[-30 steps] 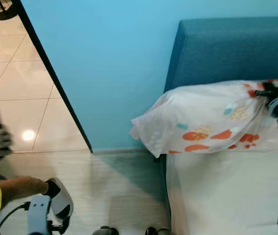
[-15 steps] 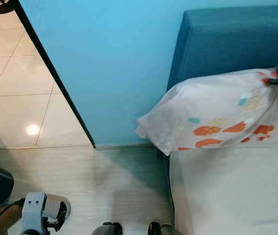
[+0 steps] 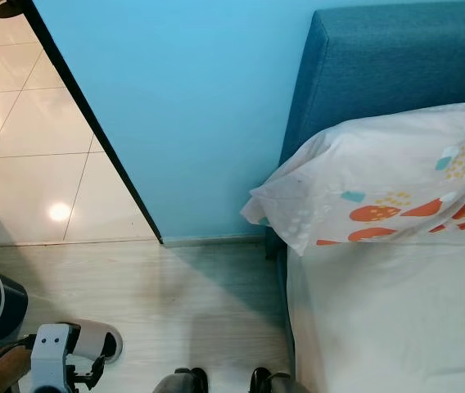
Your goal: Clean up the room
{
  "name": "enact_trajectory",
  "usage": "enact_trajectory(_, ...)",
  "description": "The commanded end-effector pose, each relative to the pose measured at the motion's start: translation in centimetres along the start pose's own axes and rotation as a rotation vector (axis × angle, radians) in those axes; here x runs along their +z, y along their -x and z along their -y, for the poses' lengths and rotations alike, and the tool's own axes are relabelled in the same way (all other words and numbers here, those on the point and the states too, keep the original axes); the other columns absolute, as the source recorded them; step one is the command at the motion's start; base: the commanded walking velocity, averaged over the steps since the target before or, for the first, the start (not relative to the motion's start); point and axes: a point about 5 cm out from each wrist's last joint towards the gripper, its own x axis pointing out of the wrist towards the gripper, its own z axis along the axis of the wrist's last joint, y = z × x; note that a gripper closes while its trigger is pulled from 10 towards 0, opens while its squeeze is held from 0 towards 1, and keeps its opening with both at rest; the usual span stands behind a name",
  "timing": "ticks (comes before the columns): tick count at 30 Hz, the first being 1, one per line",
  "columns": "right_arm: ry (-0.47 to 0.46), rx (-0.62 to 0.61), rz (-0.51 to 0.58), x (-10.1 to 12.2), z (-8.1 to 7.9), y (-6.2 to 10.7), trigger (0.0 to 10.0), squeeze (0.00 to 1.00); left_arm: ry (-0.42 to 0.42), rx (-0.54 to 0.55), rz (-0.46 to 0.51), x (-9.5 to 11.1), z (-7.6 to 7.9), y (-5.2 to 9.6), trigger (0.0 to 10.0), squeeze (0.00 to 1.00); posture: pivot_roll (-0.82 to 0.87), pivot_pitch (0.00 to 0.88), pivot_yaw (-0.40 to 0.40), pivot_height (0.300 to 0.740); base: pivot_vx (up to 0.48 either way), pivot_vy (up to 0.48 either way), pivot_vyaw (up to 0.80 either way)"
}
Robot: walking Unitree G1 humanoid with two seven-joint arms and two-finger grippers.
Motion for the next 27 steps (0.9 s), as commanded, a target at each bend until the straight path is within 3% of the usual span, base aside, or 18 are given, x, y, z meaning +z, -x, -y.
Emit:
enact_trajectory(1, 0.003, -0.043, -0.001, -1.0, 1.1, 0.7, 10.0, 0.57, -0.003, 0.014, -0.053, -1.3, -0.7, 0.9, 10.0, 0.00, 0.24, 0.349, 0.043, 0.740, 0.000, 0.000, 0.00)
enact_trajectory(3, 0.009, -0.047, -0.026, -1.8, 1.1, 0.9, 10.0, 0.57, -0.003, 0.013, -0.053, -1.3, -0.6, 0.9, 10.0, 0.00, 0.25, 0.352, 0.047, 0.740, 0.000, 0.000, 0.00)
enact_trajectory(5, 0.031, -0.059, -0.058, -2.8, 1.2, 1.3, 10.0, 1.00, -0.004, 0.011, -0.054, -1.4, -0.6, 1.0, 10.0, 0.00, 0.25, 0.353, 0.050, 0.740, 0.000, 0.000, 0.00)
enact_trajectory(6, 0.066, -0.077, -0.093, -4.0, 1.6, 1.8, 10.0, 1.00, -0.005, 0.009, -0.057, -1.5, -0.6, 1.1, 10.0, 0.00, 0.25, 0.353, 0.052, 0.740, 0.000, 0.000, 0.00)
enact_trajectory(12, 0.100, -0.111, -0.140, -5.5, 2.4, 2.7, 10.0, 1.00, -0.002, 0.007, -0.063, -1.4, -0.5, 1.0, 10.0, 0.00, 0.24, 0.340, 0.062, 0.740, 0.000, 0.000, 0.00)
enact_trajectory(16, 0.220, -0.208, -0.298, -9.0, 3.9, 4.8, 10.0, 1.00, 0.012, -0.006, -0.057, -0.9, 0.4, 0.1, 10.0, 0.00, 0.22, 0.303, 0.060, 0.740, 0.000, 0.000, 0.00)
enact_trajectory(20, 0.241, -0.225, -0.359, -10.4, 4.2, 5.6, 10.0, 1.00, 0.018, -0.010, -0.050, -0.6, 0.8, -0.3, 10.0, 0.00, 0.21, 0.287, 0.059, 0.740, 0.000, 0.000, 0.00)
enact_trajectory(21, 0.210, -0.282, -0.463, -12.9, 4.5, 7.3, 10.0, 0.95, 0.030, -0.015, -0.036, 0.1, 1.2, -0.9, 10.0, 0.00, 0.20, 0.265, 0.055, 0.740, 0.000, 0.000, 0.00)
enact_trajectory(24, 0.210, -0.282, -0.463, -12.9, 4.5, 7.3, 10.0, 0.95, 0.030, -0.015, -0.036, 0.1, 1.2, -0.9, 10.0, 0.00, 0.20, 0.265, 0.055, 0.740, 0.000, 0.000, 0.00)
enact_trajectory(25, 0.202, -0.298, -0.489, -13.5, 4.6, 7.8, 10.0, 0.93, 0.034, -0.016, -0.032, 0.2, 1.3, -1.1, 10.0, 0.00, 0.20, 0.265, 0.055, 0.740, 0.000, 0.000, 0.00)
enact_trajectory(27, 0.132, -0.285, -0.576, -16.9, 3.4, 10.0, 10.0, 0.57, 0.049, -0.017, -0.027, 0.6, 1.7, -1.6, 10.0, 0.00, 0.17, 0.217, 0.047, 0.740, 0.000, 0.000, 0.00)
